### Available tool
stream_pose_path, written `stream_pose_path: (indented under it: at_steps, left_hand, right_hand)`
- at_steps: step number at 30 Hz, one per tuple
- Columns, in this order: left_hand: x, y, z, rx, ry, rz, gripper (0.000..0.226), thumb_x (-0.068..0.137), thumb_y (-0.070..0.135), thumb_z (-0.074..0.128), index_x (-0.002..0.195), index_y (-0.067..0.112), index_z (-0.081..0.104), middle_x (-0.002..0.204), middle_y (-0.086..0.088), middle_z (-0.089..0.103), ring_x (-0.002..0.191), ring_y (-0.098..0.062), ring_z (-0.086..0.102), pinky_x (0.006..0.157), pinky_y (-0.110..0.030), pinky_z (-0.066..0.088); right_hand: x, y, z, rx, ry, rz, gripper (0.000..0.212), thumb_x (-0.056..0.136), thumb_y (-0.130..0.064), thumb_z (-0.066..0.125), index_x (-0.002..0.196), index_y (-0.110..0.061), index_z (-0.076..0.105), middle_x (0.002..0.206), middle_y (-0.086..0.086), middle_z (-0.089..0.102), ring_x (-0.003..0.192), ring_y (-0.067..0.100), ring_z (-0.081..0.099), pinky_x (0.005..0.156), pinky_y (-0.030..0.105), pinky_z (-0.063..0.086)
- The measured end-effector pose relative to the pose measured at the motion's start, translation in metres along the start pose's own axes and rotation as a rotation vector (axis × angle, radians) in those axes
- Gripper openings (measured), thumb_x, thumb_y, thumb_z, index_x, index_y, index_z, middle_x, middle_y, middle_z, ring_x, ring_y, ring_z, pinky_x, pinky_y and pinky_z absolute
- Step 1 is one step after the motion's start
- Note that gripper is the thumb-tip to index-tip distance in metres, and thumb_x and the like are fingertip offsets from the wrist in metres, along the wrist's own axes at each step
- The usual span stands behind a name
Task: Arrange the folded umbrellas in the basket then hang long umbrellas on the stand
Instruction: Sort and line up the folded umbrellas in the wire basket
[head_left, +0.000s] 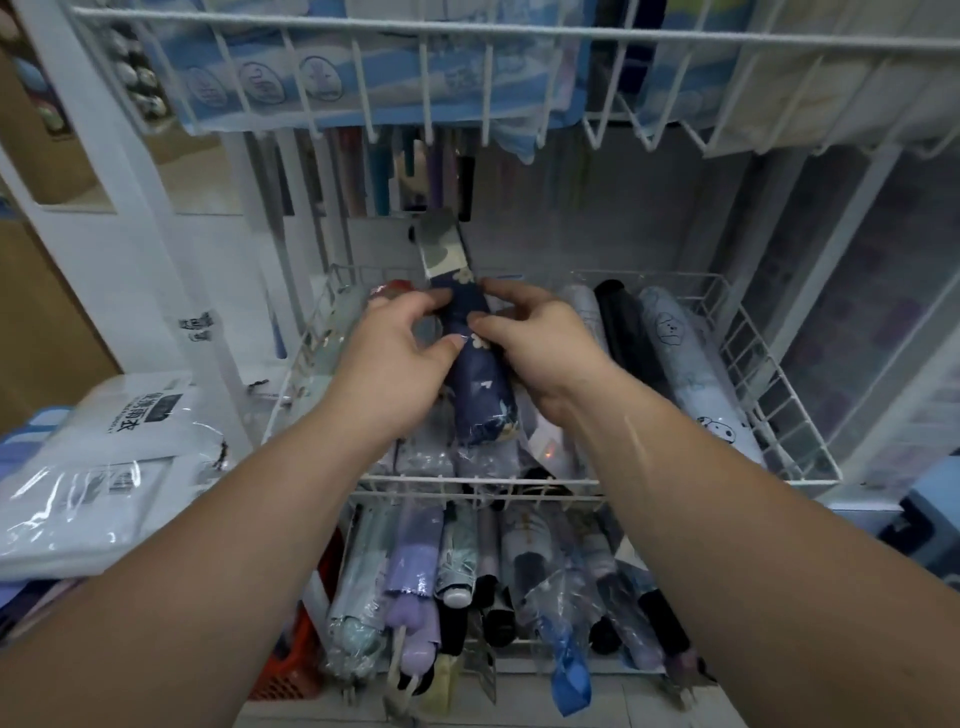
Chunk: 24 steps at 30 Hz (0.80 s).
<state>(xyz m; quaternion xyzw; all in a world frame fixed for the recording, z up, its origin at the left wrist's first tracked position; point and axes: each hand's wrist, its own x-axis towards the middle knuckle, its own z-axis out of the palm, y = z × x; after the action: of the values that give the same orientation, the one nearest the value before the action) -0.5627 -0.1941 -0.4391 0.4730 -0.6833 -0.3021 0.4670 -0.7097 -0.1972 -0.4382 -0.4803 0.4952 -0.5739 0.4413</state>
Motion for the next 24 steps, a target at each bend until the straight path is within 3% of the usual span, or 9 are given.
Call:
stream_pose_path:
  at_steps: [4, 7, 10, 14, 18, 20, 22, 24]
  left_hand:
    - [0.001, 0.02, 0.041, -0.18, -0.114, -0.022, 0.051, 0.092, 0.006, 0.067, 0.138, 0.024, 0.054, 0.118, -0.011, 0.068, 0.08, -0.022, 0.074, 0.081, -0.035, 0.06]
    - [0.0, 0.033, 0.075, -0.196, -0.192, -0.055, 0.059, 0.088, 0.01, 0.07, 0.143, 0.022, 0.05, 0.102, -0.012, 0.076, 0.09, -0.029, 0.075, 0.092, -0.047, 0.057]
    - [-0.003, 0.045, 0.105, -0.174, -0.223, -0.022, 0.061, 0.086, 0.012, 0.071, 0.143, 0.021, 0.052, 0.113, -0.014, 0.073, 0.093, -0.029, 0.073, 0.094, -0.048, 0.056]
    - [-0.003, 0.061, 0.137, -0.191, -0.267, 0.021, 0.061, 0.087, 0.009, 0.072, 0.143, 0.019, 0.052, 0.13, -0.016, 0.065, 0.09, -0.021, 0.072, 0.094, -0.039, 0.057]
    - [-0.002, 0.069, 0.165, -0.209, -0.3, 0.016, 0.067, 0.079, 0.02, 0.073, 0.142, 0.021, 0.052, 0.132, -0.016, 0.064, 0.102, -0.027, 0.071, 0.099, -0.043, 0.054]
    - [-0.002, 0.069, 0.176, -0.179, -0.331, 0.034, 0.056, 0.088, 0.012, 0.071, 0.14, 0.023, 0.054, 0.13, -0.011, 0.065, 0.095, -0.034, 0.071, 0.093, -0.042, 0.057]
    - [0.001, 0.068, 0.183, -0.069, -0.366, 0.079, 0.046, 0.093, 0.016, 0.067, 0.135, 0.029, 0.055, 0.116, -0.005, 0.071, 0.091, -0.027, 0.071, 0.089, -0.039, 0.057]
    - [0.006, 0.066, 0.183, 0.166, -0.357, 0.18, 0.034, 0.093, 0.022, 0.065, 0.127, 0.026, 0.059, 0.116, -0.001, 0.067, 0.1, -0.019, 0.067, 0.092, -0.035, 0.054]
  right_hand:
    - [-0.011, -0.017, -0.053, -0.007, 0.032, -0.012, 0.046, 0.09, 0.005, 0.065, 0.132, -0.014, 0.058, 0.087, 0.008, 0.067, 0.063, 0.01, 0.066, 0.061, 0.022, 0.054]
    - [-0.018, -0.017, -0.088, -0.04, 0.1, -0.003, 0.048, 0.088, 0.004, 0.068, 0.134, -0.005, 0.058, 0.105, 0.012, 0.071, 0.083, 0.019, 0.071, 0.075, 0.028, 0.058]
    - [-0.024, -0.014, -0.12, -0.042, 0.125, 0.019, 0.042, 0.089, 0.005, 0.066, 0.131, 0.0, 0.061, 0.115, 0.018, 0.072, 0.099, 0.026, 0.07, 0.092, 0.039, 0.057]
    - [-0.031, -0.018, -0.153, -0.086, 0.169, 0.032, 0.043, 0.093, -0.004, 0.065, 0.135, -0.009, 0.06, 0.116, 0.012, 0.073, 0.097, 0.02, 0.072, 0.082, 0.032, 0.059]
    - [-0.033, -0.016, -0.176, -0.209, 0.217, 0.049, 0.045, 0.095, -0.016, 0.065, 0.139, -0.018, 0.058, 0.115, 0.008, 0.073, 0.099, 0.022, 0.073, 0.091, 0.044, 0.059]
    - [-0.035, -0.015, -0.186, -0.266, 0.275, 0.033, 0.047, 0.095, -0.014, 0.064, 0.141, -0.017, 0.054, 0.119, 0.008, 0.071, 0.099, 0.022, 0.072, 0.088, 0.041, 0.06]
    - [-0.037, -0.014, -0.194, -0.344, 0.344, -0.005, 0.05, 0.096, -0.014, 0.063, 0.144, -0.02, 0.05, 0.12, 0.002, 0.068, 0.096, 0.017, 0.07, 0.081, 0.032, 0.06]
    - [-0.038, -0.012, -0.197, -0.439, 0.412, -0.046, 0.05, 0.096, -0.016, 0.062, 0.143, -0.027, 0.05, 0.114, -0.006, 0.066, 0.095, 0.014, 0.068, 0.079, 0.028, 0.057]
